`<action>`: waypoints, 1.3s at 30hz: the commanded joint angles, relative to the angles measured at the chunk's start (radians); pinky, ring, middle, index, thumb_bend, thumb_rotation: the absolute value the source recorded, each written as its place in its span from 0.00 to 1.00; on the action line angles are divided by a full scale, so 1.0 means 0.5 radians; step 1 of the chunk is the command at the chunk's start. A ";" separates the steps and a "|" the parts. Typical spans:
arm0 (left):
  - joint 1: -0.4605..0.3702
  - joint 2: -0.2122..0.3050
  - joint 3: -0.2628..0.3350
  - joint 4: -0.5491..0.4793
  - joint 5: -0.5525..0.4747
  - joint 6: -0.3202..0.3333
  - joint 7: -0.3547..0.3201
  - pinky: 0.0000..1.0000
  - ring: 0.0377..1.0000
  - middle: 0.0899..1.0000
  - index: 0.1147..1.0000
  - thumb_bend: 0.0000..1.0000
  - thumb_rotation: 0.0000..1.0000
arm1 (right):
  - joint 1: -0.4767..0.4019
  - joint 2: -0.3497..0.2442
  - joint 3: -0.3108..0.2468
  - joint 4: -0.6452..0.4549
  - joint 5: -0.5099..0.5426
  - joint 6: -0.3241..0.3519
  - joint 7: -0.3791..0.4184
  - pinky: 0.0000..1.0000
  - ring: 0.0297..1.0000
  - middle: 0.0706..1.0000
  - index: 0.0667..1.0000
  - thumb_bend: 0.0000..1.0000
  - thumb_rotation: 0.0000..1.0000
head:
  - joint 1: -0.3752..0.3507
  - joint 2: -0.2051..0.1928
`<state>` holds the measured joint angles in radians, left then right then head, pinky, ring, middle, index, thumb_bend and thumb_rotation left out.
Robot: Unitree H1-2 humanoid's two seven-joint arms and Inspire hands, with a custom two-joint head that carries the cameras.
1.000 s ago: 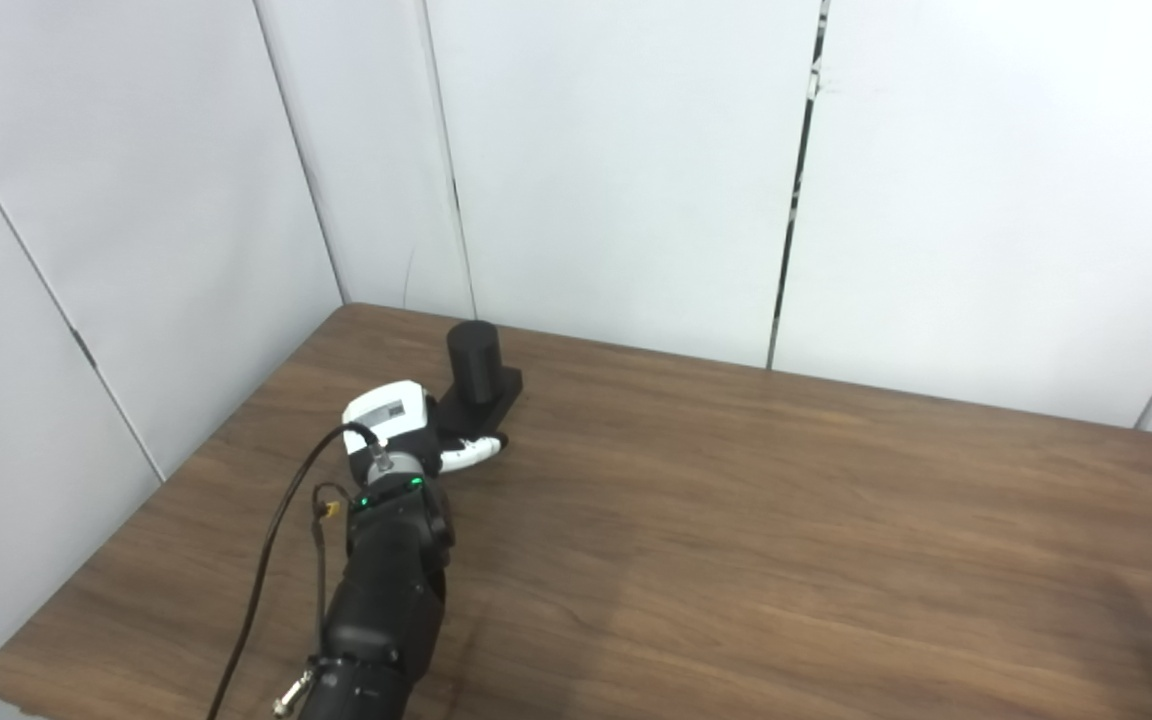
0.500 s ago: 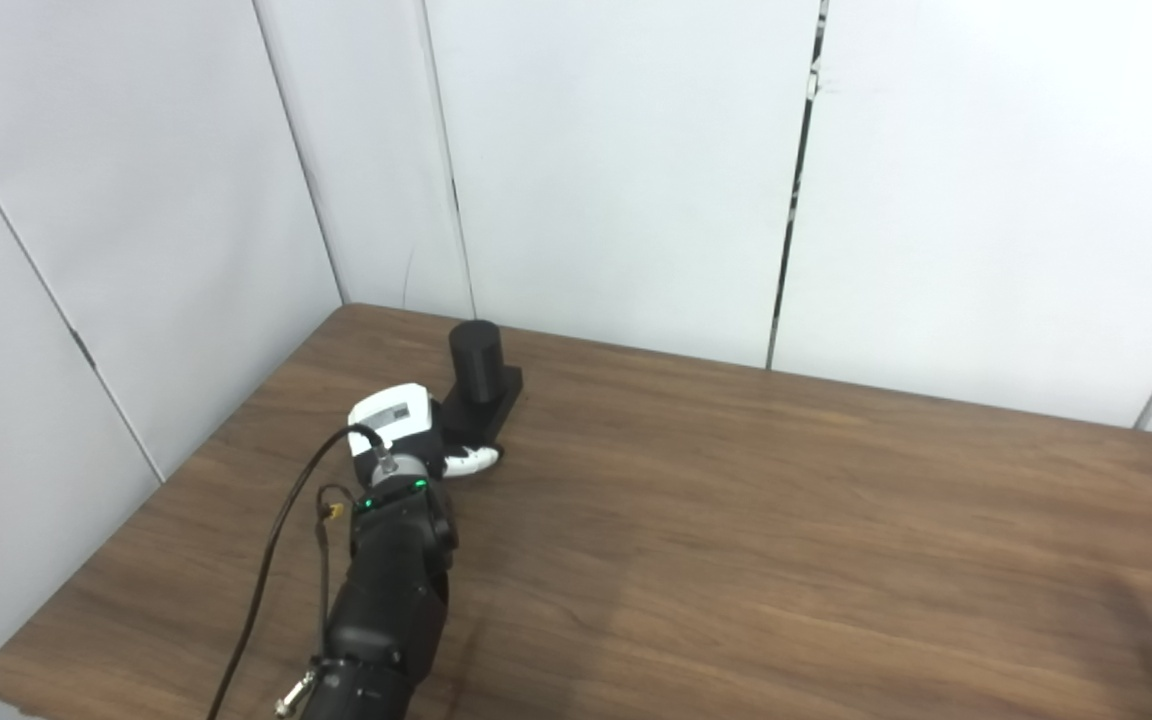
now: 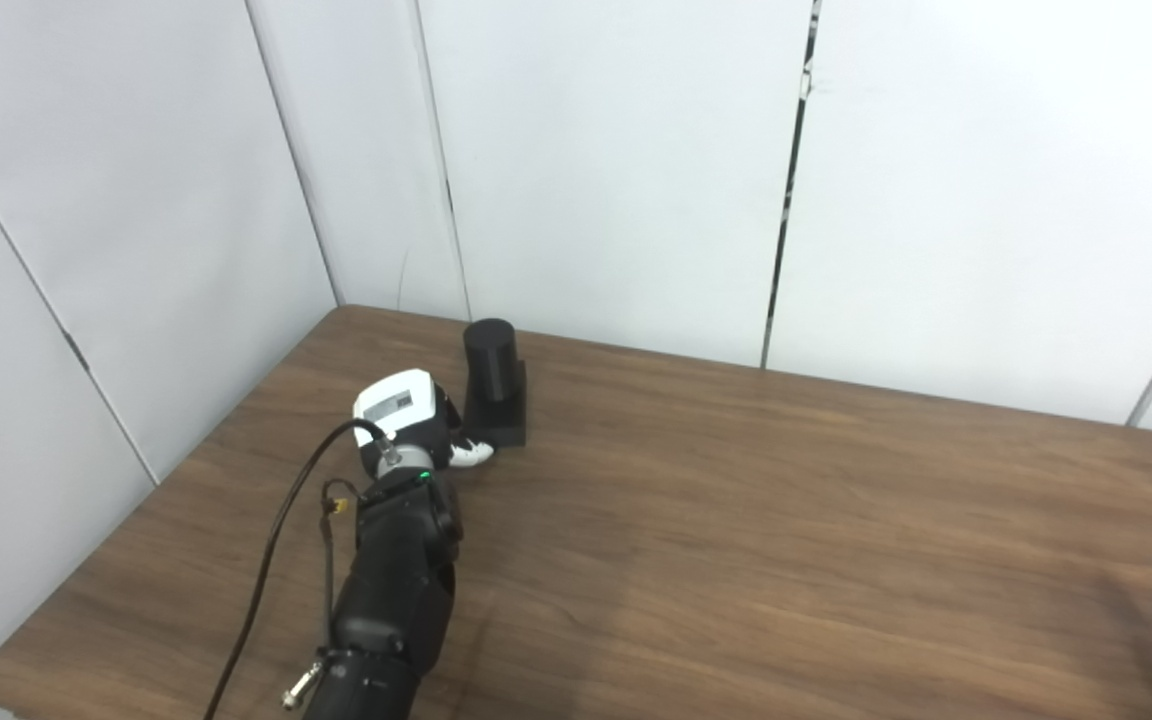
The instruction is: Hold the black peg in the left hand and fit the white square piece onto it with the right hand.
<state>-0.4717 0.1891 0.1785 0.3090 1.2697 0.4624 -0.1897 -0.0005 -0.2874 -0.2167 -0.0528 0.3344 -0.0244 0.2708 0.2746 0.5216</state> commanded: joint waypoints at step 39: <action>-0.049 -0.202 0.086 -0.448 0.624 0.015 -0.546 1.00 1.00 1.00 0.98 0.91 0.84 | -0.039 -0.008 0.008 0.105 0.035 -0.030 0.029 1.00 0.98 0.94 0.92 0.73 1.00 | 0.064 0.006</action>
<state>-0.4600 0.0804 0.2313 0.1331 1.5424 0.4655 -0.4639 -0.0201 -0.2982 -0.2191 -0.0272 0.3408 -0.0141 0.2740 0.3052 0.5231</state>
